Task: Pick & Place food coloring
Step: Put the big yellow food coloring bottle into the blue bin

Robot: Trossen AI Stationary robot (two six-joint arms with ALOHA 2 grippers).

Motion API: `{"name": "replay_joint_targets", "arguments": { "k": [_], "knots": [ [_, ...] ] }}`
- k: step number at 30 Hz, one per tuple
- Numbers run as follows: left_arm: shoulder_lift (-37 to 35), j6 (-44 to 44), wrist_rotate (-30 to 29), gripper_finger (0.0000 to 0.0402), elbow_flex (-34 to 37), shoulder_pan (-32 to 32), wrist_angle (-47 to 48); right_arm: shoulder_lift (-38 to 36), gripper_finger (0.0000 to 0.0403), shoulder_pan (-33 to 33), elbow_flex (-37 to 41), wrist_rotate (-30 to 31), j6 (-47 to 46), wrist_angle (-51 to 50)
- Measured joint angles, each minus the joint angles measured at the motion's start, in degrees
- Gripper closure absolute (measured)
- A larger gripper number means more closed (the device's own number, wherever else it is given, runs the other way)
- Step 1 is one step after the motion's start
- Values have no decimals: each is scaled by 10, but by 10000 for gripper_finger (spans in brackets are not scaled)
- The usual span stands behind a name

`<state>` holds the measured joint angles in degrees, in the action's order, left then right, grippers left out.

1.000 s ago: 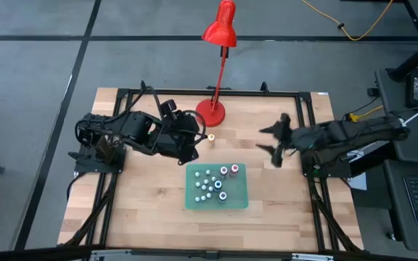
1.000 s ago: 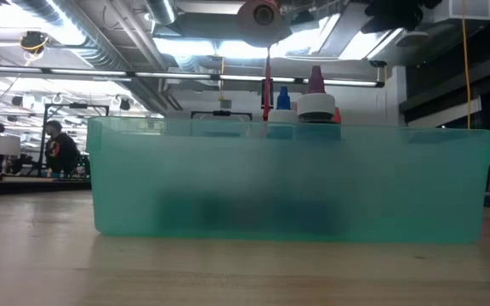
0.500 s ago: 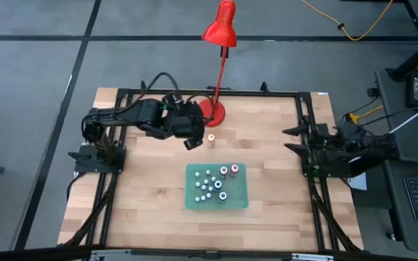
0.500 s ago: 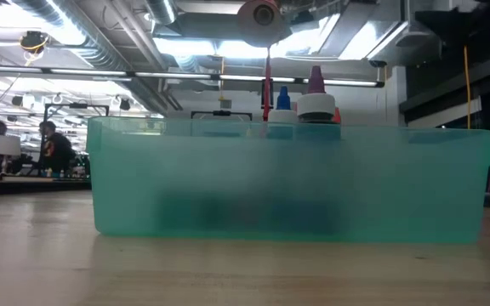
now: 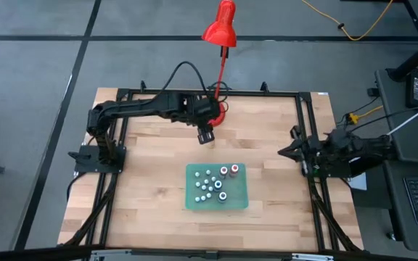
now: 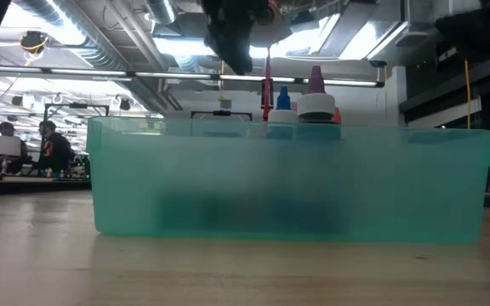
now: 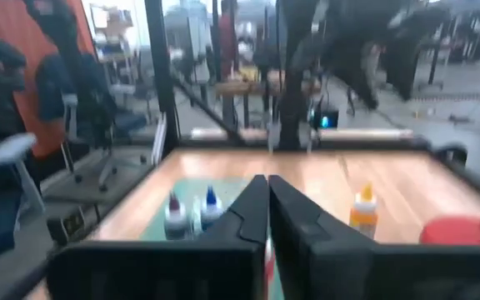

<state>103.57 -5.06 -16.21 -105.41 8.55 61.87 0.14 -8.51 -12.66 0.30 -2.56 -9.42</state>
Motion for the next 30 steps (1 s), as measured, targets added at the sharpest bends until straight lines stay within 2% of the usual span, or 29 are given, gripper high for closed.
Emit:
{"name": "replay_joint_targets", "arguments": {
  "k": [6,12,20,30],
  "knots": [
    [0,7,65,194,63,40,-49,1,395,0,65,0,-12,41],
    [7,24,124,147,111,43,-89,5,396,1,123,-1,-28,105],
    [59,29,132,86,116,31,-110,2,397,1,123,0,1,106],
    [113,29,128,80,116,24,-123,1,396,1,123,-4,-21,106]
  ]
}}
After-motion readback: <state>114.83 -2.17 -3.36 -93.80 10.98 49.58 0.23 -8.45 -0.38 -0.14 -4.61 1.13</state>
